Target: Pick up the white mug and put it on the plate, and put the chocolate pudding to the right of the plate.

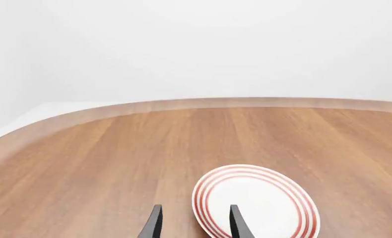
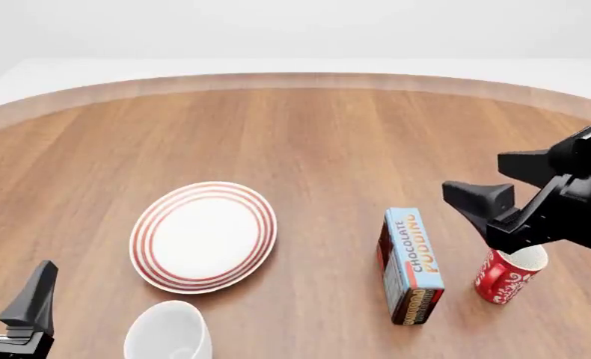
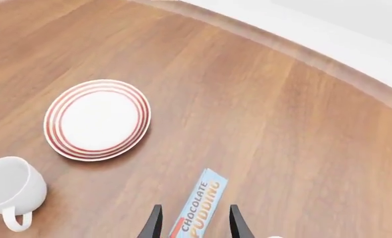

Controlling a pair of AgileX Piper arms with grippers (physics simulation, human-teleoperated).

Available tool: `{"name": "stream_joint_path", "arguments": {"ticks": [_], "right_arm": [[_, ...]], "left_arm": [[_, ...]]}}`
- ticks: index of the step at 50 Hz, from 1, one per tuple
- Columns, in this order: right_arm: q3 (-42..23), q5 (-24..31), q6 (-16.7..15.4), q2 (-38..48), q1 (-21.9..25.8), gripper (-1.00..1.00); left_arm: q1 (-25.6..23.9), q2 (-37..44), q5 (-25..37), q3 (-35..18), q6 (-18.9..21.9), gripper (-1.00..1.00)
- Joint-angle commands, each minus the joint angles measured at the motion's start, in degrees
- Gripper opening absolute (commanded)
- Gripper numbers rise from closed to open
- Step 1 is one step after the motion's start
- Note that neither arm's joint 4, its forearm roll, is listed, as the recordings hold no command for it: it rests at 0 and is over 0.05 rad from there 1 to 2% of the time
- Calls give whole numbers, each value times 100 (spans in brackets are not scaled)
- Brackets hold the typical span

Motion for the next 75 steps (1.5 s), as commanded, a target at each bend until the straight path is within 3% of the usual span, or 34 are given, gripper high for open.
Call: {"name": "stream_joint_path", "arguments": {"ticks": [1,19,28,30,32,37,64,67,75], "right_arm": [[-145,332,100,198,-129,100],[-257,776,307,224,-317,100],[-262,840,530,264,-364,100],[-268,863,716,286,-383,100],[-266,867,585,301,-389,100],[-331,845,778,444,-437,100],[-453,656,952,1163,-562,100],[-426,597,832,1223,-585,100],[-393,492,885,1364,-558,100]], "left_arm": [[0,0,0,0,0,100],[0,0,0,0,0,100],[0,0,0,0,0,100],[0,0,0,0,0,100],[0,0,0,0,0,100],[0,0,0,0,0,100],[0,0,0,0,0,100],[0,0,0,0,0,100],[0,0,0,0,0,100]]}}
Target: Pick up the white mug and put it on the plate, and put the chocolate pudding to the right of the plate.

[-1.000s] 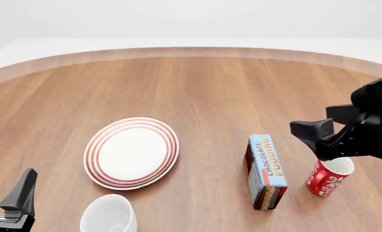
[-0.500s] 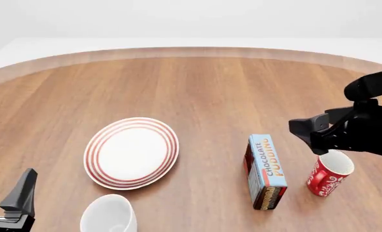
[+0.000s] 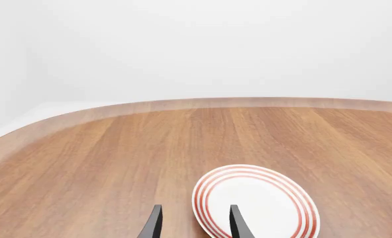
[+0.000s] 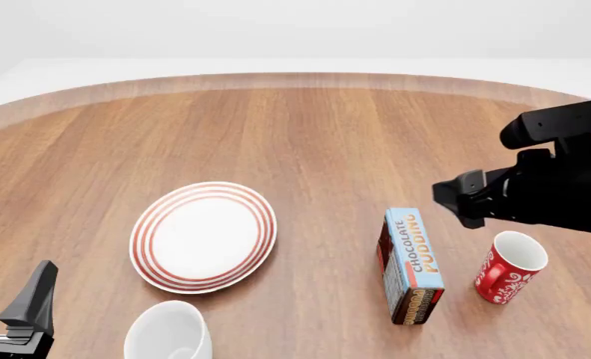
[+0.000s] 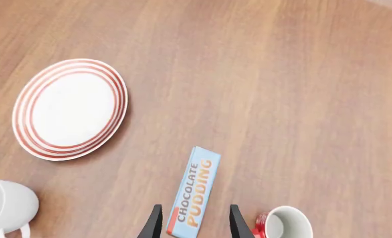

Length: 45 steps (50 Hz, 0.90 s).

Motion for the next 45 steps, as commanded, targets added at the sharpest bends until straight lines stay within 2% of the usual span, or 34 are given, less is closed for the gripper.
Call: {"name": "stream_joint_path", "arguments": {"ticks": [1,2,3,30,45], "right_arm": [[46,-156,29,239,5,100],[65,-181,28,268,18,100],[224,-517,144,707,66,100],[318,-746,256,1076,44,100],[393,-848,507,1340,94,100]], "left_arm": [[0,0,0,0,0,100],[0,0,0,0,0,100],[0,0,0,0,0,100],[0,0,0,0,0,100],[0,0,0,0,0,100]]}}
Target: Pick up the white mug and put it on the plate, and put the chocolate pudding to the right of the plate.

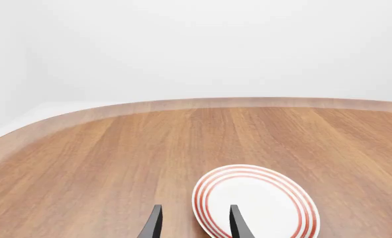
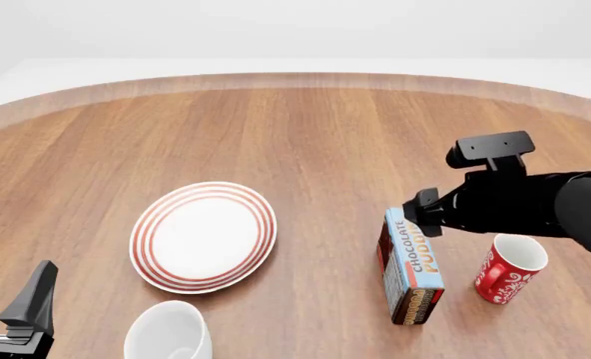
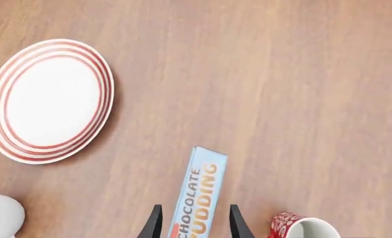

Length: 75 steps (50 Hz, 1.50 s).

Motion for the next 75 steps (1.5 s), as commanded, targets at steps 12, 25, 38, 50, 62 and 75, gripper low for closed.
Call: {"name": "stream_joint_path", "arguments": {"ticks": [12,25,38,50,62,75], "right_arm": [[208,-223,319,345,68,100],[387,-373,377,431,22,100],[528,-526,550,564,98,100],[640,-641,545,657,46,100],[716,-735,637,760,113,100],[752,-803,717,867,203,100]], "left_arm": [[0,0,0,0,0,100],[0,0,0,0,0,100],[0,0,0,0,0,100],[0,0,0,0,0,100],[0,0,0,0,0,100],[0,0,0,0,0,100]]}}
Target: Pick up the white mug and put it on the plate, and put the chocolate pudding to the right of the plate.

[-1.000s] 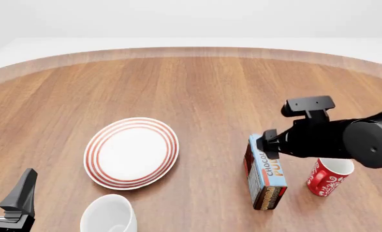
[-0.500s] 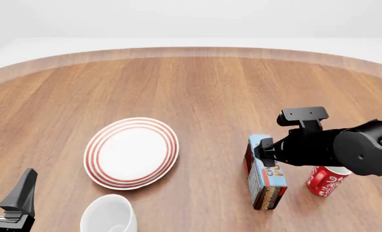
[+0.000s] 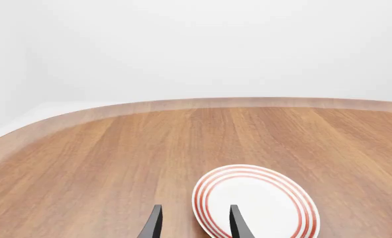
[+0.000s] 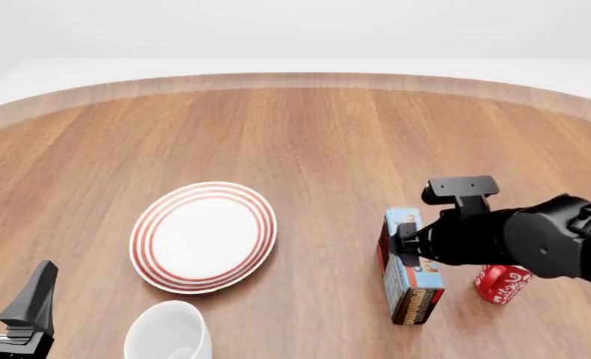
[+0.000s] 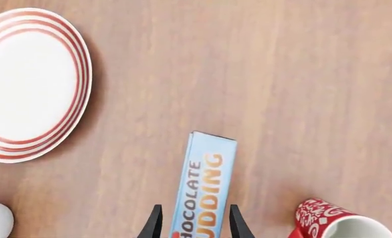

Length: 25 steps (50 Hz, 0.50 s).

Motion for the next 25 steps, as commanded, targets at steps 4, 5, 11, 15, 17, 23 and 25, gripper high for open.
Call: {"name": "stream_joint_path", "arguments": {"ticks": [4,5,11,15,17,23,25], "right_arm": [[57,-78,50,93,57,100],[66,-85,65,95,60,100],[109,-126,59,138,38,100],[153,-175,79,177,29,100],[163,-186,55,188,30,100],[193,-250,92,272,40,100],[213,-271,92,297,47,100]], "left_arm": [[0,0,0,0,0,100],[0,0,0,0,0,100],[0,0,0,0,0,100],[0,0,0,0,0,100],[0,0,0,0,0,100],[0,0,0,0,0,100],[0,0,0,0,0,100]]}}
